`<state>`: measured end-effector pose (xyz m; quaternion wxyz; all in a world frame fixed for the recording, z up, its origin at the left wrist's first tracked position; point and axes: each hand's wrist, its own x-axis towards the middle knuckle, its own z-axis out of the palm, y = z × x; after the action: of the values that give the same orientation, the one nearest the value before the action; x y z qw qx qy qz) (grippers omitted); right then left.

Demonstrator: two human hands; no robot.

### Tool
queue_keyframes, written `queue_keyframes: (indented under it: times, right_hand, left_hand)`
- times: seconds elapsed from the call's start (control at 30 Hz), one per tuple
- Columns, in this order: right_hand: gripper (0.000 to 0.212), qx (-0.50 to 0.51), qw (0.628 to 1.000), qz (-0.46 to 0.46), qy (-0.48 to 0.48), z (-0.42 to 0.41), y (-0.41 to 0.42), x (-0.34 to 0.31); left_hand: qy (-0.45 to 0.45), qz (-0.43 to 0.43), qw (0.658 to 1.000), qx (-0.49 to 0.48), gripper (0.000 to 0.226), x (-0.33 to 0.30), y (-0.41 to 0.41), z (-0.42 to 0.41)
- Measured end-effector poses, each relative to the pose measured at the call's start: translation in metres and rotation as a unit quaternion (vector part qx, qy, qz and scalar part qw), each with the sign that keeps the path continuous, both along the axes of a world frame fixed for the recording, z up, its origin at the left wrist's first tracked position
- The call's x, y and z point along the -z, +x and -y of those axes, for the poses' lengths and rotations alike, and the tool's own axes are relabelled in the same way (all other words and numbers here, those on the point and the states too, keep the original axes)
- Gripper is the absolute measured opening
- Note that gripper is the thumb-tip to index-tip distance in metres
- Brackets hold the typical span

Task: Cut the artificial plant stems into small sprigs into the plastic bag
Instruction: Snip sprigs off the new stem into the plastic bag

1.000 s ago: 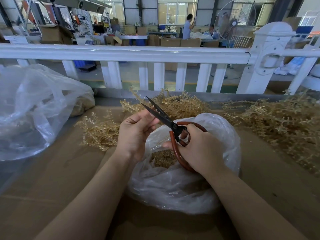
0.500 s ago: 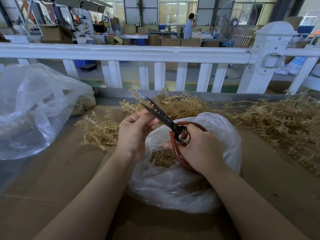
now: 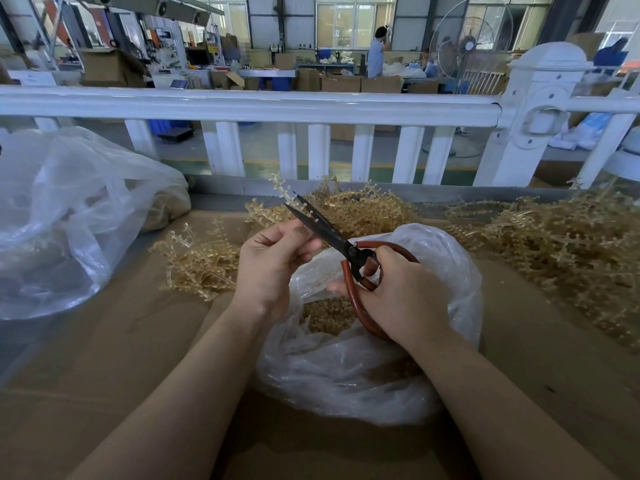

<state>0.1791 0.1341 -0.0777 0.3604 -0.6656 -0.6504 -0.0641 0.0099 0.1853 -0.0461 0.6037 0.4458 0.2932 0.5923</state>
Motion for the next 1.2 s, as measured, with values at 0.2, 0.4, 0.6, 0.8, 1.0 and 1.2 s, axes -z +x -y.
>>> queue_keyframes:
  times: [0.2, 0.4, 0.6, 0.8, 1.0, 1.2]
  right_hand:
    - [0.068, -0.028, 0.999, -0.026, 0.002, -0.0002, -0.0003, 0.0]
    - [0.069, -0.044, 0.998, -0.035, 0.007, -0.0002, -0.0011, 0.0008]
    - [0.083, -0.039, 0.998, -0.045, -0.012, 0.0002, -0.0011, -0.001]
    - [0.084, -0.04, 0.998, -0.05, -0.015, 0.0017, -0.001, -0.003]
    - [0.066, -0.034, 0.999, -0.039, 0.0, 0.0002, -0.0006, -0.0011]
    - [0.078, -0.035, 0.999, -0.039, 0.003, 0.0001, -0.0009, -0.0009]
  left_hand:
    - [-0.005, 0.014, 1.0, 0.01, 0.014, 0.0011, 0.0002, -0.0012]
    - [0.001, 0.016, 1.0, 0.019, 0.017, 0.0014, -0.0011, -0.0016]
    - [0.025, -0.033, 0.999, 0.022, 0.022, 0.0027, 0.0014, -0.0003]
    - [0.03, -0.048, 0.998, 0.021, 0.015, 0.0043, 0.0023, -0.0008]
    - [0.016, -0.038, 0.999, 0.021, 0.016, 0.0032, 0.003, -0.0005]
    - [0.01, -0.039, 0.999, 0.023, 0.017, 0.0038, 0.0037, -0.0004]
